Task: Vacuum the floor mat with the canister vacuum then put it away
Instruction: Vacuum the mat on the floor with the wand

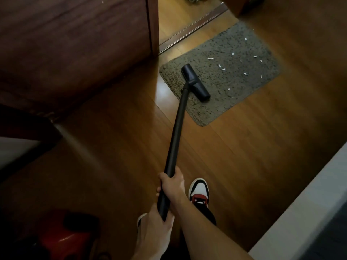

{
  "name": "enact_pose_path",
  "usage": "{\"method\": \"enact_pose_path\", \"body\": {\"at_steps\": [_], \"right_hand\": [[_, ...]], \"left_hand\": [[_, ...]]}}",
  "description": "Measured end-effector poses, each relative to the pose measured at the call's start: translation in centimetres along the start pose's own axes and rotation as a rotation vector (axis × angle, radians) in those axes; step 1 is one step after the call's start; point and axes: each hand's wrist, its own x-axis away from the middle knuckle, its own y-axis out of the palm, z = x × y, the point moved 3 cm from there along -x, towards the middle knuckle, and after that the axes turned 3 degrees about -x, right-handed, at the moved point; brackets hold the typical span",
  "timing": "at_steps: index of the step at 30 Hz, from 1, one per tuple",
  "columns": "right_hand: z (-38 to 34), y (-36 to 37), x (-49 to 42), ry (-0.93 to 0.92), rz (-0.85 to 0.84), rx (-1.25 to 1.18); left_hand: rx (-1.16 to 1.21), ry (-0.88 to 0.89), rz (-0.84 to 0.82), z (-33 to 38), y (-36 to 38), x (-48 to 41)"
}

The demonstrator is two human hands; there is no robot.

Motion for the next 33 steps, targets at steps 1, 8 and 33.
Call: {"method": "enact_pose_path", "body": {"at_steps": [1,8,33], "right_hand": [[0.3,0.0,0.3,-0.009,0.008,-0.002],[0.9,-1.9,1.3,-0.035,0.072,-0.009],[-7.1,-15.1,-5.6,-0.011,0.135,-0.110]], "left_hand": [[-0.004,0.007,-0.006,-0.4,0.0,0.3],[0.018,0.043,-0.045,-0.8,1.6,0.9],[-0.069,0.088,-0.056,12.3,10.2,-3.4]]}}
